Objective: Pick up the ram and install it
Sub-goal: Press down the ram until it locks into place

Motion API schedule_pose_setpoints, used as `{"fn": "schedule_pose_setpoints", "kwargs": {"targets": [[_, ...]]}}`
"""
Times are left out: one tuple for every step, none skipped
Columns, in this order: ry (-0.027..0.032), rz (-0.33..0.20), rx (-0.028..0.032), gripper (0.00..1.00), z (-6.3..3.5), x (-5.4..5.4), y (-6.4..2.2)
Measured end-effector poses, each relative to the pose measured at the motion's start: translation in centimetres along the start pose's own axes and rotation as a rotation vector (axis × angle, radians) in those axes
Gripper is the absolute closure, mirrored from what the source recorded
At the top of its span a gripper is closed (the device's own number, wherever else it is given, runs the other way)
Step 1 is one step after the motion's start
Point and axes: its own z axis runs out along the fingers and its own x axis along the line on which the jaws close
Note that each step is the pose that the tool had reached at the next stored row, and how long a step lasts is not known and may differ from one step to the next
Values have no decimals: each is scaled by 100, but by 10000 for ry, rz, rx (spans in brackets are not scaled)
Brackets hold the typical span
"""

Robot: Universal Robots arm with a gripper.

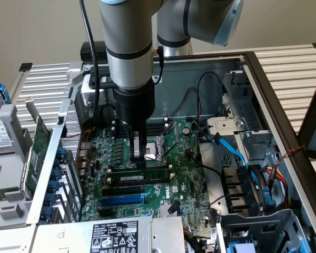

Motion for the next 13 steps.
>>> {"fn": "schedule_pose_setpoints", "kwargs": {"targets": [[6, 12, 0, 89, 0, 0, 0], [11, 20, 0, 89, 1, 0, -1], [16, 27, 0, 89, 2, 0, -1], [21, 36, 2, 89, 4, -1, -1], [30, 45, 3, 89, 5, -1, 0], [43, 55, 4, 89, 8, -1, -1], [55, 62, 4, 89, 10, -1, 0], [75, 74, 4, 89, 11, 0, 0], [86, 80, 5, 89, 14, 0, 0], [92, 85, 4, 89, 16, 0, 0], [97, 89, 6, 89, 19, -1, 0], [100, 91, 5, 89, 21, 0, 1], [90, 92, 11, 89, 23, 0, 1]]}}
